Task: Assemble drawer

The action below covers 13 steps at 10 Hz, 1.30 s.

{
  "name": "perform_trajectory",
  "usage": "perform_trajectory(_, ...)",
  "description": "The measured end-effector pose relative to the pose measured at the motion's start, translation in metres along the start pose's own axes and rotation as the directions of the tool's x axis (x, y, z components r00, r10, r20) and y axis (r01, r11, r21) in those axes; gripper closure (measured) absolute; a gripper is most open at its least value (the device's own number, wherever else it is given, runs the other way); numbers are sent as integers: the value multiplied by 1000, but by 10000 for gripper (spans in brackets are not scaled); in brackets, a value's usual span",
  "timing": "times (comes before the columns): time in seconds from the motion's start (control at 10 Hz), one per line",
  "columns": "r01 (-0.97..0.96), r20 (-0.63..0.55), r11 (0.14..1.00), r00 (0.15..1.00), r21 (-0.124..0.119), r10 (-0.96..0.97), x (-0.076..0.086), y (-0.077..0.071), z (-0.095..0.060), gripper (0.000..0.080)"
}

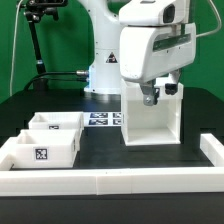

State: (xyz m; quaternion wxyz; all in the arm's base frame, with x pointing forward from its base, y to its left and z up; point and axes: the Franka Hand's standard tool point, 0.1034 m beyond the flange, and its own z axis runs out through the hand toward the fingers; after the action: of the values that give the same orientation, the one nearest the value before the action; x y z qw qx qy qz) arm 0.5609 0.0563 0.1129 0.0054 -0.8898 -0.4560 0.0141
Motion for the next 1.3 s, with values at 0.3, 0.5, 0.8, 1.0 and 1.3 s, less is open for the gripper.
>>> perform_trajectory(0.3,0,0,1000,1000,0,0,0,0,0,150)
perform_trajectory(0.5,0,0,1000,1000,0,0,0,0,0,150)
perform_trajectory(0.8,-26,1,1000,1000,0,26,0,-8,-3,150)
perform_trajectory(1.0,-102,-9,995,995,-19,101,-2,-31,-16,150)
perform_trajectory(1.3,-56,-19,998,998,-1,56,-15,-43,-23,150)
